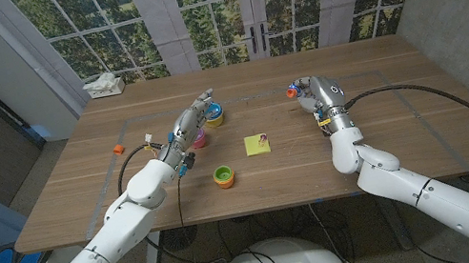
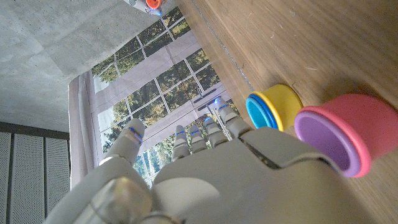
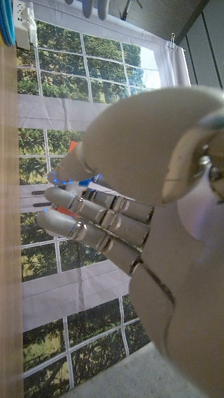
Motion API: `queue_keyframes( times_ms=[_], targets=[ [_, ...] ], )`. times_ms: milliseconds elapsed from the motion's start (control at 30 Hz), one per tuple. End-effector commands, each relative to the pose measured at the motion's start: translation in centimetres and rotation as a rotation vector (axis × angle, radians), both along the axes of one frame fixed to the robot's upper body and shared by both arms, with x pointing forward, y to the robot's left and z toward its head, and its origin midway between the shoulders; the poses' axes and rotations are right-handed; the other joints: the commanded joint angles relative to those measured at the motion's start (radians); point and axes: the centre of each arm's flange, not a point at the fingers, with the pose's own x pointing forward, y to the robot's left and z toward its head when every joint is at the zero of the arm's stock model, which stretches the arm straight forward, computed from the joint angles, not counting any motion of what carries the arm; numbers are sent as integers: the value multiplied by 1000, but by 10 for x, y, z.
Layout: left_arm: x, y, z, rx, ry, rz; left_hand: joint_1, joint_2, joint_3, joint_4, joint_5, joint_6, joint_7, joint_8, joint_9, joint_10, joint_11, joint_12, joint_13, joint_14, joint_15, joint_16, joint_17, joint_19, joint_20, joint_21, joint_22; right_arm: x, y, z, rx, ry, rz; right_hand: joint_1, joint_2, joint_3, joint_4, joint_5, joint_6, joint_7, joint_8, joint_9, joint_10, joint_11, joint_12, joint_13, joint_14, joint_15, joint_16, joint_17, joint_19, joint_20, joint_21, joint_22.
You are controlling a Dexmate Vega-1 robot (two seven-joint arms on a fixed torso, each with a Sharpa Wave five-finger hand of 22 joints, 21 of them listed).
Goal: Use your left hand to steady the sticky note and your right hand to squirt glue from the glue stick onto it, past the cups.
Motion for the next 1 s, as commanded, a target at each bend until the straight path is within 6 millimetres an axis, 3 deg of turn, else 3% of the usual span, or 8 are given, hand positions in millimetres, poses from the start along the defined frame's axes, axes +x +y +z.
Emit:
queue_keyframes(
  times_ms=[33, 833, 1000],
  targets=[
    [2, 4, -2, -45, 28, -21, -7, 20, 0, -7, 5, 2, 2, 9, 0, -7, -3, 8, 1, -6, -50, 6, -1, 0, -5, -3, -1, 11, -4, -1, -128, -27, -135, 13, 6, 0, 2, 4, 89, 64, 1, 3, 52, 36, 5, 2, 10, -62, -2, 2, 6, -94, -3, 4],
    [-2, 5, -6, -50, 36, -21, -5, 20, -4, -18, 5, 7, 6, 12, -1, -2, -1, 13, 1, -2, -50, 10, -3, 14, -1, -2, -1, 30, -3, -15, -276, 31, -196, 13, 4, -1, 6, 5, 89, 59, -4, -2, 53, 29, 2, 0, 17, -63, -5, -1, 2, -92, -4, 4],
    [-2, 5, -6, -45, 37, -22, -5, 19, -6, -21, 5, 0, 17, 10, -1, -9, -2, 11, 1, -4, -50, 9, -3, 13, -1, -4, -1, 32, -3, -17, -294, 34, -211, 11, 5, -1, 8, 6, 89, 58, -4, -2, 53, 30, 2, -1, 19, -62, -6, -2, 1, -92, -4, 4]
  ],
)
